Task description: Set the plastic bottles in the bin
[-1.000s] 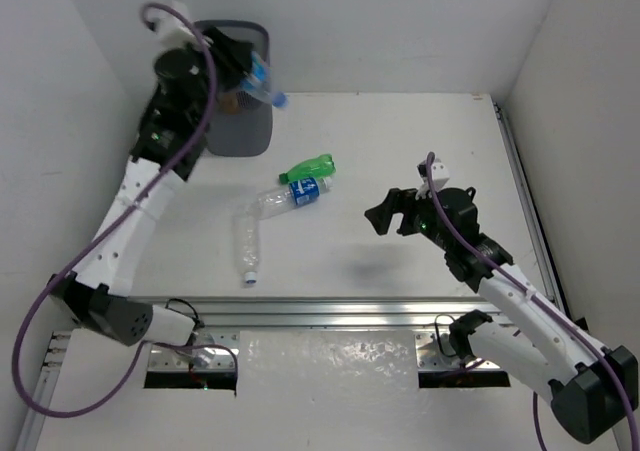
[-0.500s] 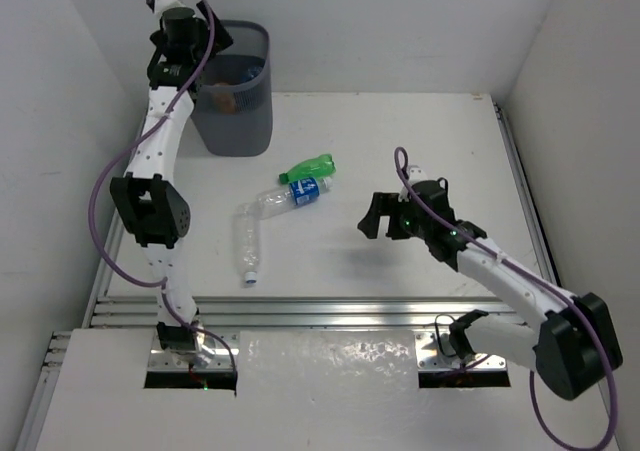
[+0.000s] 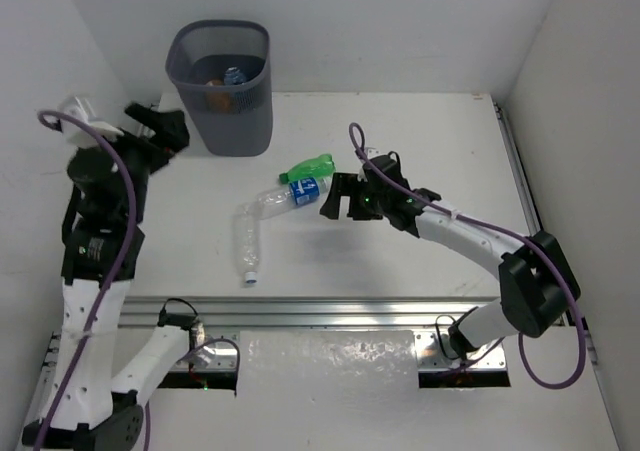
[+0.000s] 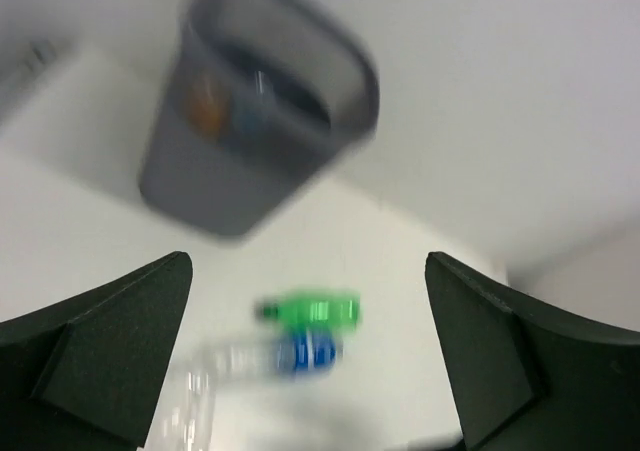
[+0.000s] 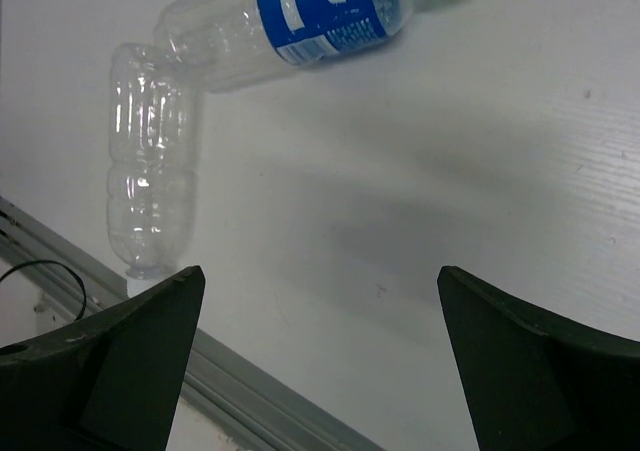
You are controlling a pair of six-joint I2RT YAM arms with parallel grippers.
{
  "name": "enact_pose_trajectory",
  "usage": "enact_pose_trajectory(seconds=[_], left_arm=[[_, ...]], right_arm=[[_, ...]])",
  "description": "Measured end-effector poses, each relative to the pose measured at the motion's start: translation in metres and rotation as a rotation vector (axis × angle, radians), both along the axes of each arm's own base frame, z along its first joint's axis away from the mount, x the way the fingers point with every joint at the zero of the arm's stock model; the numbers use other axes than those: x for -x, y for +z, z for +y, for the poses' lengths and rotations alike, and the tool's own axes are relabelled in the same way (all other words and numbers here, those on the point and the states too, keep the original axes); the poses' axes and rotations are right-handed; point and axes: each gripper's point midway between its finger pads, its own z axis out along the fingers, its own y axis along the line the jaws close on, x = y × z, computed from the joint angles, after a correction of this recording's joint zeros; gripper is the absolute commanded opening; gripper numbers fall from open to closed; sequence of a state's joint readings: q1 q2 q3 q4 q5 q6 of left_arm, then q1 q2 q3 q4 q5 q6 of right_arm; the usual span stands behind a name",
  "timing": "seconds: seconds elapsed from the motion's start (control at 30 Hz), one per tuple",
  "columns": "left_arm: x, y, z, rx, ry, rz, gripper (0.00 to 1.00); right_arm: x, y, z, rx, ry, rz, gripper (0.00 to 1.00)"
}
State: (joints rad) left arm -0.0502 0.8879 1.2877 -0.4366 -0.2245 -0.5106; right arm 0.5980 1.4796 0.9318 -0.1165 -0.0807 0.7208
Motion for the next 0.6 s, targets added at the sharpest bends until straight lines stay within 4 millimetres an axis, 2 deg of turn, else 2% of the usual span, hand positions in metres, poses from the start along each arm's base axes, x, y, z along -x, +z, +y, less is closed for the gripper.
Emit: enact_pose_trajectory(seconds=[0.07, 0.13, 0.17, 0.2, 0.27, 0.33, 0.4, 0.5, 0.6], left_arm=[[0.009, -0.043, -0.024, 0.019, -0.089, 0.077, 1.00], [0.008, -0.105, -0.051, 0.021, -0.168, 0.231, 1.00], [0.012, -0.147, -0.064, 0.008, -0.209, 0.340, 1.00], [0.017, -0.175, -0.073, -0.003, -0.240, 0.418, 1.00], [0.033, -0.248, -0.081, -0.029, -0.274, 0.636, 1.00], [0.055, -0.294, -0.077, -0.041, -0.273, 0.784, 1.00], [0.070, -0.315, -0.075, -0.051, -0.274, 0.877, 1.00], [0.063, -0.325, -0.076, -0.061, -0.263, 0.914, 0.97], [0.053, -0.345, -0.081, -0.064, -0.267, 0.969, 0.93]], right_arm=[[0.006, -0.005, 0.000, 0.012, 0.004, 0.022, 0.99], [0.011, -0.009, -0.006, 0.021, -0.005, 0.029, 0.99], [0.016, -0.012, -0.010, 0.026, -0.007, 0.033, 0.99], [0.021, -0.013, -0.016, 0.031, -0.013, 0.036, 0.99], [0.030, -0.012, -0.024, 0.033, -0.018, 0.036, 0.99], [0.036, -0.008, -0.031, 0.029, -0.022, 0.027, 0.99], [0.040, -0.003, -0.035, 0.023, -0.019, 0.013, 0.99], [0.046, -0.001, -0.039, 0.015, -0.008, 0.002, 0.99], [0.052, -0.002, -0.045, 0.027, 0.007, -0.003, 0.99]])
